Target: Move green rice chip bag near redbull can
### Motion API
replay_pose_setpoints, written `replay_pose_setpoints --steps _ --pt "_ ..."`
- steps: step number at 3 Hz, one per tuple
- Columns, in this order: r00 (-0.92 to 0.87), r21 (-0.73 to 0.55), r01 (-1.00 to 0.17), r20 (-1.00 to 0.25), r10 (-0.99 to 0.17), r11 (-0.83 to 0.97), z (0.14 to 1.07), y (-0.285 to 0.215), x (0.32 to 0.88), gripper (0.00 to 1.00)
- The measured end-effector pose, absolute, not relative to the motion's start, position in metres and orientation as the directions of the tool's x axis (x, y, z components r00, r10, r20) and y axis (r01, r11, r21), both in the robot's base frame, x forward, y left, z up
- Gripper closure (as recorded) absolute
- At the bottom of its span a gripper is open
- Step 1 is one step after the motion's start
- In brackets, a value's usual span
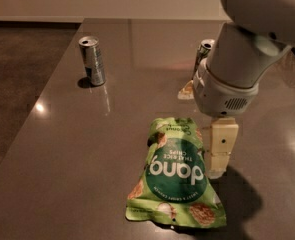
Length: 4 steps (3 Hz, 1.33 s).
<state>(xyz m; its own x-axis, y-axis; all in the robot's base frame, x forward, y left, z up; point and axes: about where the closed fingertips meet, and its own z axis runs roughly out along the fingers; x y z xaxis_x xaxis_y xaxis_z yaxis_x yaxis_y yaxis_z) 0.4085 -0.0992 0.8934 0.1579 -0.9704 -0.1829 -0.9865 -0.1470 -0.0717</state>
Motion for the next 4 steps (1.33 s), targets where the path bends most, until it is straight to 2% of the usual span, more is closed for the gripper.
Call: replay_pose_setpoints --steps 2,3,4 --pt "0.197 -0.037 -0.98 -0.204 -0.959 -0.194 0.877 -0.07 0.406 0.0" --pt "0.193 -0.025 -0.981 -0.203 -0.96 -0.191 0.871 -0.063 0.408 0.18" --pt "0.153 -0.014 -0.988 -0.195 -0.969 -0.153 0.87 -0.063 0.414 0.42"
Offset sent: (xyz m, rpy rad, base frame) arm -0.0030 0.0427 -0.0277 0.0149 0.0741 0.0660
